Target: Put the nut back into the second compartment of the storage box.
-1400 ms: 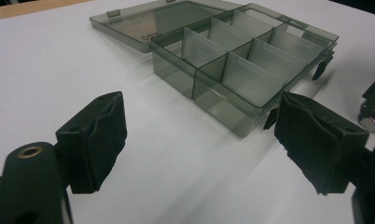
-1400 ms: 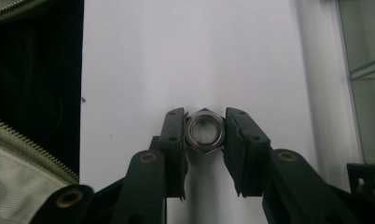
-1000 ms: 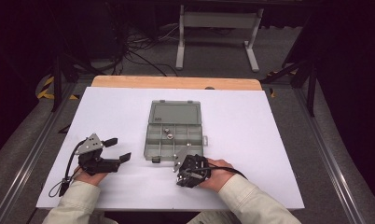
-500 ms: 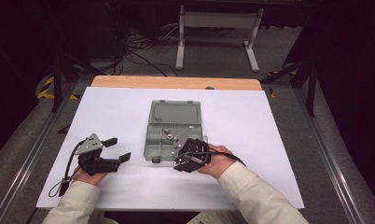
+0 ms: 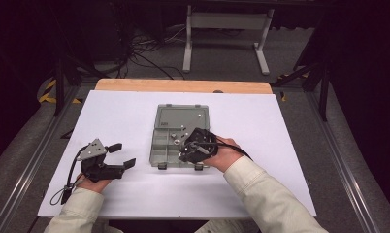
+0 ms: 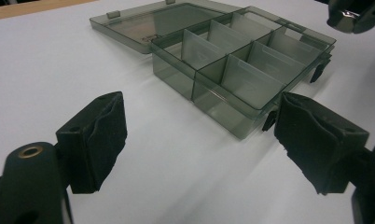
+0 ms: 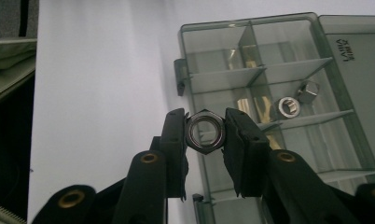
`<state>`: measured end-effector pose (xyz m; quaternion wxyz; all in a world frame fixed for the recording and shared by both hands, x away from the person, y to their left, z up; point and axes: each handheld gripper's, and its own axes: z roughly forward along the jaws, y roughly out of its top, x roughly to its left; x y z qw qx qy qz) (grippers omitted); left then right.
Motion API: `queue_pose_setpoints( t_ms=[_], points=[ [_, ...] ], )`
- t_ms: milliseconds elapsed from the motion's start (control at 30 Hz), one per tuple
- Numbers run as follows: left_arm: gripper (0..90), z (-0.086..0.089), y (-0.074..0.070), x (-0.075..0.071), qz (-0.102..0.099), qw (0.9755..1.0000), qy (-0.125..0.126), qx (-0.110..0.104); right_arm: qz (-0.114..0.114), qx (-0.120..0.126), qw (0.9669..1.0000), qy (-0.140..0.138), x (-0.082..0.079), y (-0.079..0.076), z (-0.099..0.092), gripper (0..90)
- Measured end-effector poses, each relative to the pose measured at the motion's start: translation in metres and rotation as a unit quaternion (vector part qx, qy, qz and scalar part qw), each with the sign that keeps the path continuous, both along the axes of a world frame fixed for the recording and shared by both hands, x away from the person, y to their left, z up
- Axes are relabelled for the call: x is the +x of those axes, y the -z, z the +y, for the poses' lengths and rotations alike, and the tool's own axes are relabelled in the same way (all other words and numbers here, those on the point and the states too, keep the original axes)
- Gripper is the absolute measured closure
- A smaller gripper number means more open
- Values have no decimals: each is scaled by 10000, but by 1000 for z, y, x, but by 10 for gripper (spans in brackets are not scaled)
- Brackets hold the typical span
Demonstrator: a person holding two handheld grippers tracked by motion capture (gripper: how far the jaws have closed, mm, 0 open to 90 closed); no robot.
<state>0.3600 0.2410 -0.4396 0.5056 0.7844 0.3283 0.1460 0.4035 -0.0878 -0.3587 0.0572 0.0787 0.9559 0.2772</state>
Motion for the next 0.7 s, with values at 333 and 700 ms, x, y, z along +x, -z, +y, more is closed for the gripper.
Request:
queue_pose_setpoints(
  t_ms=[333, 700],
  points=[
    [176, 0, 0, 0, 15, 10000, -6, -14, -62, 81, 9998, 152, 20, -8, 1, 695],
    [176, 0, 0, 0, 17, 10000, -2, -34, -116, 199, 9983, 531, 48, -12, -3, 696]
  ],
)
